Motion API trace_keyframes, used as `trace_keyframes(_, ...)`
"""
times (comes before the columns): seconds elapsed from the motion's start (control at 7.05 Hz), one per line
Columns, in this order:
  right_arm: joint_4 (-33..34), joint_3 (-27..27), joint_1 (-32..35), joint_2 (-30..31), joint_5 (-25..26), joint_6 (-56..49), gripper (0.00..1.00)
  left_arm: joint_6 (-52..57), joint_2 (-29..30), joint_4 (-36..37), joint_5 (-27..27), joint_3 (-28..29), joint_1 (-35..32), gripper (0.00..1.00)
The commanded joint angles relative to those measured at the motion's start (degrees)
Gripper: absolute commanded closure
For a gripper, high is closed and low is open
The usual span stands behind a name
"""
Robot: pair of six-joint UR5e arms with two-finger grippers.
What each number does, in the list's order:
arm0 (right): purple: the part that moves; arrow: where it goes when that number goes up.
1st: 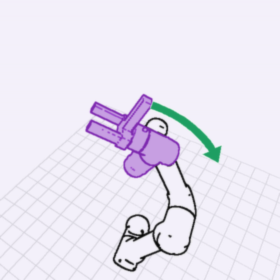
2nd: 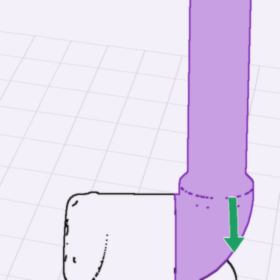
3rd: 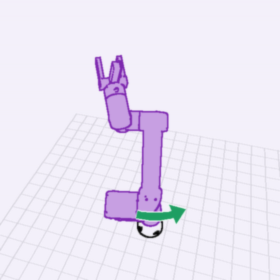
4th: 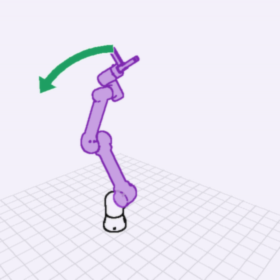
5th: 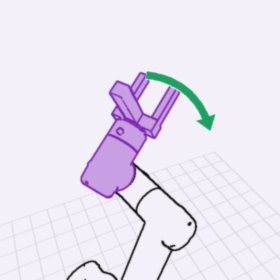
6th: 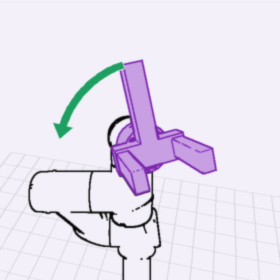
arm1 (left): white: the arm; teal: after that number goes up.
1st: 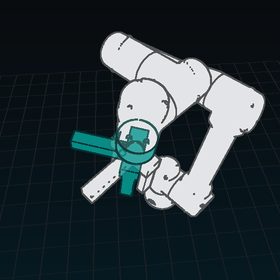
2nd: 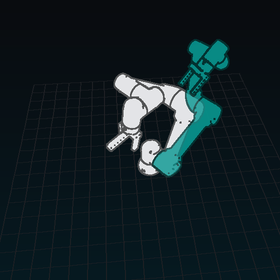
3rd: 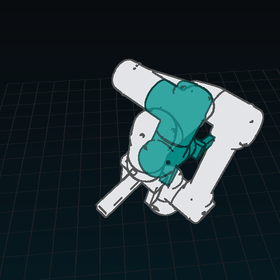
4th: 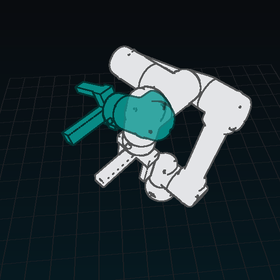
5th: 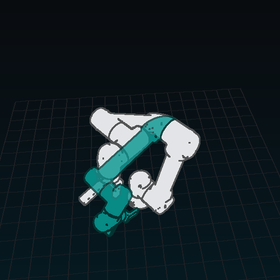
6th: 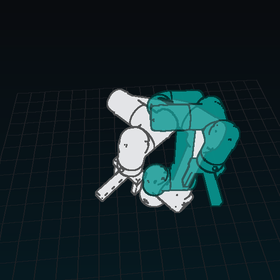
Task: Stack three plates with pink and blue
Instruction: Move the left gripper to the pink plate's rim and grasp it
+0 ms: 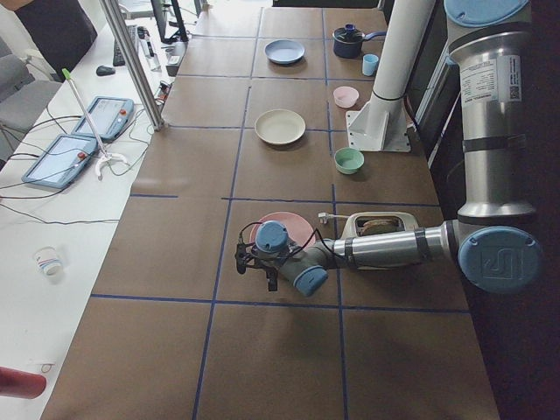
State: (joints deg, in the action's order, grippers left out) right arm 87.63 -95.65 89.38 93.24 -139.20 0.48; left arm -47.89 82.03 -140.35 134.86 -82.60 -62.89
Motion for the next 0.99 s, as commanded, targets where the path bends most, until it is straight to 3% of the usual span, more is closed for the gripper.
trace_keyframes(0.0,0.0,0.1,0.0,0.2,0.0,0.0,0.00,0.1,0.1,0.0,0.0,0.0,1.5,0.23)
trace_keyframes(0.14,0.0,-0.1,0.0,0.2,0.0,0.1,0.00,0.2,0.1,0.0,-0.1,0.1,1.5,0.50)
trace_keyframes(0.43,0.0,-0.1,0.0,0.2,0.0,0.1,0.00,0.2,0.1,0.0,0.0,0.0,1.5,0.89)
trace_keyframes(0.71,0.0,0.5,0.0,0.3,0.1,-0.1,0.00,0.1,0.1,0.1,0.4,-0.8,1.3,1.00)
trace_keyframes(0.85,0.0,0.8,0.0,0.3,0.2,-0.1,0.00,-0.1,0.4,0.7,0.7,-2.4,1.1,1.00)
